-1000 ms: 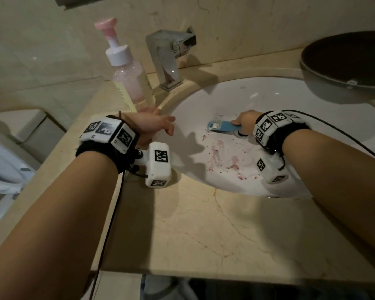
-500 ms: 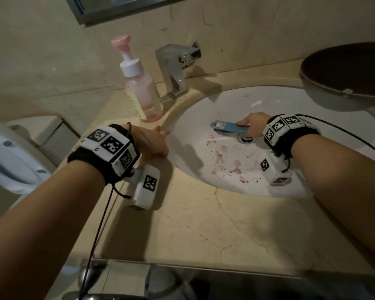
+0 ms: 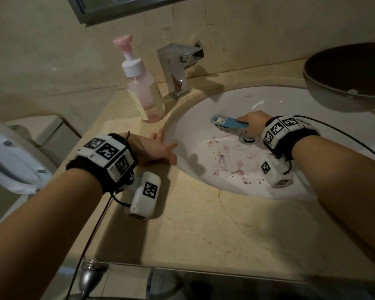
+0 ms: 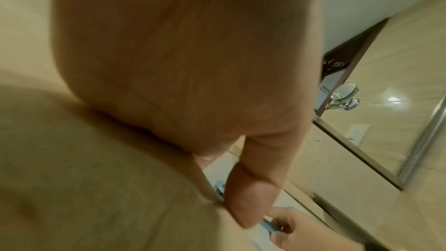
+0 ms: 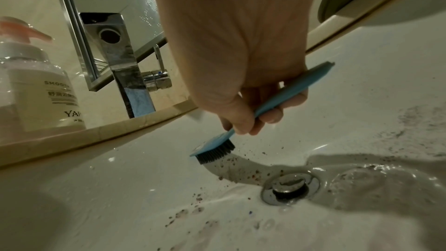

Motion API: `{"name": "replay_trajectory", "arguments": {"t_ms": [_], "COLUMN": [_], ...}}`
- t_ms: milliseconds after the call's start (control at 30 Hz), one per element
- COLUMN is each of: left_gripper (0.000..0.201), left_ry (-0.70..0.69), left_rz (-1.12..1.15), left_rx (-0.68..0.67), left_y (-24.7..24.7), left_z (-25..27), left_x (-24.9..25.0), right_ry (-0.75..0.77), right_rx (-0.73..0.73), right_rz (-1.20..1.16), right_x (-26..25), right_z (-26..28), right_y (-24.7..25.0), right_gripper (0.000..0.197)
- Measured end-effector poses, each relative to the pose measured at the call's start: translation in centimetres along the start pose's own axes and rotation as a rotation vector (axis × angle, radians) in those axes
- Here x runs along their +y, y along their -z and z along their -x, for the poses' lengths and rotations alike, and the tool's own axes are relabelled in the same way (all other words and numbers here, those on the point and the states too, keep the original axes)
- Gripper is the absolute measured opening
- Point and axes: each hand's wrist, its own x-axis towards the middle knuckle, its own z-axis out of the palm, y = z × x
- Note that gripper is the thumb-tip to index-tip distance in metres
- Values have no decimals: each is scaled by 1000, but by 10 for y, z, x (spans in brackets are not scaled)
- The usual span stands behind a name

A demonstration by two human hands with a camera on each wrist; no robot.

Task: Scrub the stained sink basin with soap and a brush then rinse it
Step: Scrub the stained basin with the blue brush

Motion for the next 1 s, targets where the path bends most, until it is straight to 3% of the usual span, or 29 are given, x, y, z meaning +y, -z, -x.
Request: {"name": "replay_trajectory", "arguments": {"t_ms": [367,533,633,800,900,1000], "left_gripper": [70,72,72,73,72,72], "left_ry": [-54,-44,-48,-48,-48,-45], "left_rz": [-11,-15,0,23,26,28], "left_rx": [-14,-36,-46,-48,-43,-44], "left_y": [1,2,2,2,2,2], "left_z": [6,7,6,6,6,6], "left_x": [-2,-1,-1,-1,0,1], "right_ry": [4,96,97,105,100,77], "right_rx": [-7,-277,-385,-215,-257,-339], "right_rz": [17,73,-29,180,145,74], "right_x": [3,0,-2,-11,-4,4], "right_z": [-2,-1,-4,-10,-13,-11], "right_y": [-4,-13,-12,-22,-24,-22], "right_gripper": [53,44,56,43,39,51]}}
